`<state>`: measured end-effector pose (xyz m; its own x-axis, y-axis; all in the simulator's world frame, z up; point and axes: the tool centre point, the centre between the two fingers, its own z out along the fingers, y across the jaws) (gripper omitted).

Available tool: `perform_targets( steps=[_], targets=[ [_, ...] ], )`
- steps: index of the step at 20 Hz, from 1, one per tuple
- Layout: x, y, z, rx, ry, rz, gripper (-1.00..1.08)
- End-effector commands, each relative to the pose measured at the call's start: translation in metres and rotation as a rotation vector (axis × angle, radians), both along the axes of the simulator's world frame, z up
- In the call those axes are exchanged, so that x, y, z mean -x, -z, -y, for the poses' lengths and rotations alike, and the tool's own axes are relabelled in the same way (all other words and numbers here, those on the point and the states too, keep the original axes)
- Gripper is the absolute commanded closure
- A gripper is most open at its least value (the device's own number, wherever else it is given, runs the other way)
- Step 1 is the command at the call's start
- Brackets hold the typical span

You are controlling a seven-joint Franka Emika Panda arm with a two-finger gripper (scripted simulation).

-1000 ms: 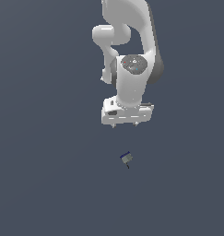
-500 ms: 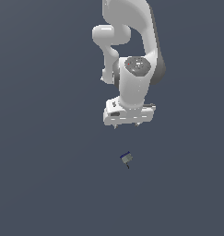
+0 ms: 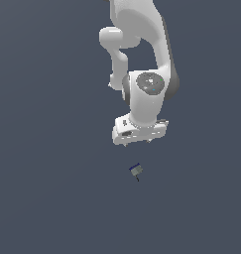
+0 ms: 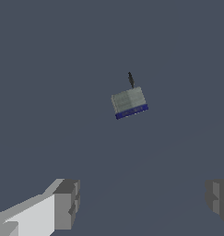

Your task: Pick up the object and move it to a goal position.

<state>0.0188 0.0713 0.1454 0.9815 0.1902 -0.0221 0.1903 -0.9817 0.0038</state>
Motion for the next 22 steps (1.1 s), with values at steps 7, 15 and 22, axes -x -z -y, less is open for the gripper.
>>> perform_targets(
  steps=[7,15,22],
  targets=[
    [-0.042,0.036,-0.007,-0.003,-0.148,0.008,-0.92],
    [-0.07,0.068,-0.01,-0.008,-0.259,0.016,-0.92],
    [-0.08,0.081,-0.011,-0.011,-0.303,0.019,-0.92]
  ],
)
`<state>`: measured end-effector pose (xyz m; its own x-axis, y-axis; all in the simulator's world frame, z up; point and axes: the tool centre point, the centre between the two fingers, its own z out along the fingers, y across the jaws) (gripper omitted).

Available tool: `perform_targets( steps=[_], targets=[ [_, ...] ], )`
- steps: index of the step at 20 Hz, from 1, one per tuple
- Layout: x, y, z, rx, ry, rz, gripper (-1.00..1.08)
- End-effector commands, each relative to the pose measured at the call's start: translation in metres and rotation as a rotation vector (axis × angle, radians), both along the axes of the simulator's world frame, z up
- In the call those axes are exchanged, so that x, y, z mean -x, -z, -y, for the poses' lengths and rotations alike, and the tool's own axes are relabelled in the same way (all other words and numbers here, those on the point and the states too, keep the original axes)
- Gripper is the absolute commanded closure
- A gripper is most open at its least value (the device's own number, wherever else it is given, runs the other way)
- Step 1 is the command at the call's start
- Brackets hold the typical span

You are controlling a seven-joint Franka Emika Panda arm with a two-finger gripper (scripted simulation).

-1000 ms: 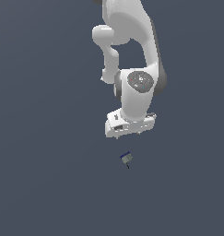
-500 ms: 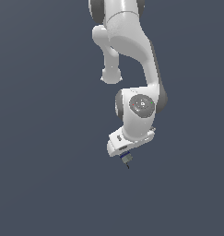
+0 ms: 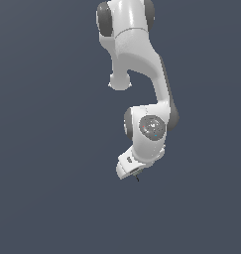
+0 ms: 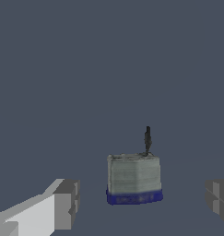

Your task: Pick up the object and move it to a goal position.

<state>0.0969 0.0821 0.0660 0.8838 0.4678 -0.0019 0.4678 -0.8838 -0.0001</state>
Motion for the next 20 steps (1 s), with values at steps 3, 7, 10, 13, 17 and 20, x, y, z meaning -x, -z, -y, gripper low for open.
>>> perform_targets(
  steps=[3,7,10,13,17,20],
  targets=[
    [-0.003,0.003,0.0,-0.001,-0.012,0.002,-0.92],
    [-0.002,0.006,0.0,-0.001,-0.009,0.001,-0.92],
    [-0.002,0.017,0.0,-0.001,-0.01,0.001,-0.92],
    [-0.002,0.034,0.0,-0.001,-0.011,0.001,-0.92],
    [-0.001,0.051,0.0,-0.001,-0.012,0.002,-0.92],
    [-0.002,0.054,0.0,-0.001,-0.012,0.002,-0.92]
  ],
)
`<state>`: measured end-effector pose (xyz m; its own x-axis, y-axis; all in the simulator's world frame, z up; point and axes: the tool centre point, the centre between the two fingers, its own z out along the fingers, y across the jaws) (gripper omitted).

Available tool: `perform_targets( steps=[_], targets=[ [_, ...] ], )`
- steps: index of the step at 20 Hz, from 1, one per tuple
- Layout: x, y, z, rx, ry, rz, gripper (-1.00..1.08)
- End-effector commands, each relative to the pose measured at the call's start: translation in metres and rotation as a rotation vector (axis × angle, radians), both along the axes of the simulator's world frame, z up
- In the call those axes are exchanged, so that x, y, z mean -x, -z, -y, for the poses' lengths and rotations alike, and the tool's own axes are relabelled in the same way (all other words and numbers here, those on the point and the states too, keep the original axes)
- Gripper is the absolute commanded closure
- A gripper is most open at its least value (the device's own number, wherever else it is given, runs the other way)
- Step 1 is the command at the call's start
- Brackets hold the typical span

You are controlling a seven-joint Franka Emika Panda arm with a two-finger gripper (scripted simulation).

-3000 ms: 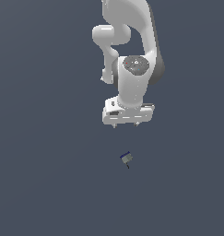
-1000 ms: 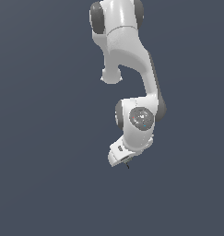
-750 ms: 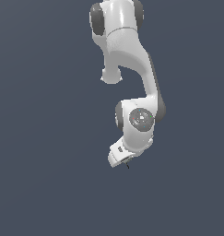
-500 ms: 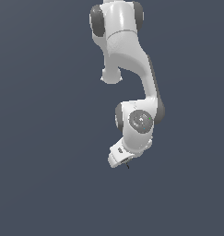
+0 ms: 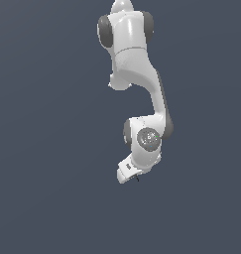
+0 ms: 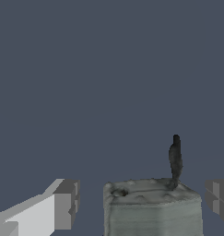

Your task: Pick up the object and move it to a goal position.

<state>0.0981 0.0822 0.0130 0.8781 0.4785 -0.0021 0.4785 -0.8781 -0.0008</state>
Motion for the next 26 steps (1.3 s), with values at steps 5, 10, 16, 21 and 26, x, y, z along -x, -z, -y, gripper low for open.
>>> perform_targets(
  steps=[5,10,16,21,26],
  targets=[
    [-0.002,0.0,0.0,0.0,0.0,0.002,1.08],
    [-0.002,0.0,0.0,0.0,0.0,0.002,1.08],
    [-0.001,0.0,0.001,0.0,0.0,0.002,1.08],
    [0.004,-0.002,0.01,0.0,0.0,0.002,1.08],
    [0.015,-0.006,0.027,0.0,0.0,0.002,1.08]
  ],
)
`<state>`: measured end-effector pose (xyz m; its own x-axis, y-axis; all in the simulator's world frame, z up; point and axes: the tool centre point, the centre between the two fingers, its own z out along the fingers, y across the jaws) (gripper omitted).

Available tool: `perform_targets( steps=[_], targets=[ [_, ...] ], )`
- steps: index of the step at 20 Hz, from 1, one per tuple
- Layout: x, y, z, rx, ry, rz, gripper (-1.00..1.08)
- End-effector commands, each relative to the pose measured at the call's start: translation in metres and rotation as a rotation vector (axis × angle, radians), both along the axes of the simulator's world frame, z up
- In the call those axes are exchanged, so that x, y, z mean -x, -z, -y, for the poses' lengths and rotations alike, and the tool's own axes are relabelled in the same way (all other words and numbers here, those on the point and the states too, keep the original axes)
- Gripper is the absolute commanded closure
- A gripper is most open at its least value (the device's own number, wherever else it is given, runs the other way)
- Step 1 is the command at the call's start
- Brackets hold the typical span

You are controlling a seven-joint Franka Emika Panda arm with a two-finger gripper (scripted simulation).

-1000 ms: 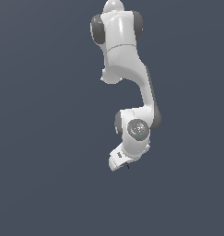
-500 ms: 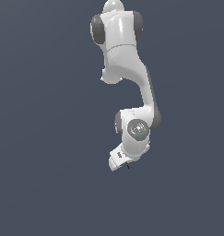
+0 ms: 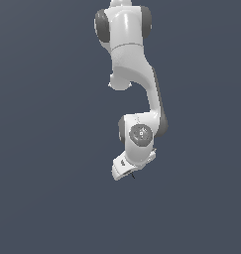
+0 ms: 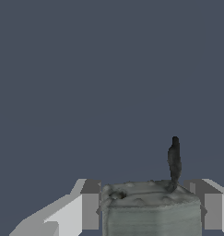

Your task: Pick up the object and move it to a goal position.

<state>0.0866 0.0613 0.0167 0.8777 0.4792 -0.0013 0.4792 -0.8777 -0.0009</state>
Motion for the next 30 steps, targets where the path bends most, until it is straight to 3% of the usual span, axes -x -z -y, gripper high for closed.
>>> perform_targets(
  steps=[1,8,24,30],
  targets=[
    [0.006,-0.003,0.011,0.0,0.001,0.001,1.08],
    [0.034,-0.014,0.061,0.0,0.001,0.001,1.08],
    [0.118,-0.05,0.215,0.0,0.001,0.001,1.08],
    [0.135,-0.058,0.251,0.0,0.001,0.001,1.08]
  ],
)
